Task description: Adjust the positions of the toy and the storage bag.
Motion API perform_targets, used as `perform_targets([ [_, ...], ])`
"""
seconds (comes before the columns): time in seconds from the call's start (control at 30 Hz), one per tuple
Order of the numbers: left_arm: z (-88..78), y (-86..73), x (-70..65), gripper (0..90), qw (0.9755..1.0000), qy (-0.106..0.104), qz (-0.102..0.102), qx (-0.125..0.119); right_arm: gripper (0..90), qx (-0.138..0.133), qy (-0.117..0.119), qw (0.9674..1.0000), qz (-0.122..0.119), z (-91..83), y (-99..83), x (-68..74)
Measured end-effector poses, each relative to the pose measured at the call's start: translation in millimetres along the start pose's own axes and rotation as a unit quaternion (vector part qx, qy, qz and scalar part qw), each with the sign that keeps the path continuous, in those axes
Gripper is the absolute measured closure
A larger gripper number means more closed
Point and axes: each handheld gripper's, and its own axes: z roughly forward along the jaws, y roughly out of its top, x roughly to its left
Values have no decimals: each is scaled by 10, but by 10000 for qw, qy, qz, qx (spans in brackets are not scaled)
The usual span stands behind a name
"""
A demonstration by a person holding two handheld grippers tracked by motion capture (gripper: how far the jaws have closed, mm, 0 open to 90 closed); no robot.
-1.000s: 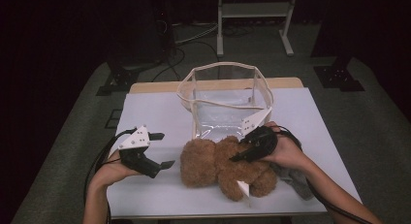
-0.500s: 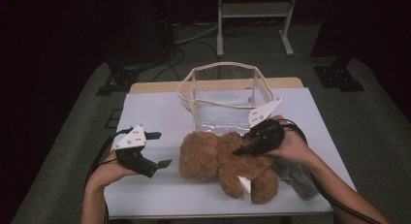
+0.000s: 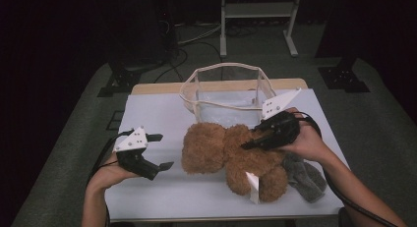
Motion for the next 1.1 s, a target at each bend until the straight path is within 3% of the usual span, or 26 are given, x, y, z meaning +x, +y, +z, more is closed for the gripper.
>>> perform_targets([
  [0.23, -11, -7, 2, 60, 10000, 15, -13, -1, 674, -38, -77, 9999, -100, -203, 221, 51],
  [0.63, -37, -13, 13, 60, 10000, 33, -36, -53, 677, -16, -291, 9990, -352, -570, 798, 44],
  [0.8, -43, -17, 15, 61, 9999, 33, -52, -88, 680, 82, -421, 9981, -445, -667, 1064, -13],
  [1.1, -50, -30, 31, 60, 10000, 8, -41, -90, 680, 131, -601, 9971, -449, -754, 1353, -174],
])
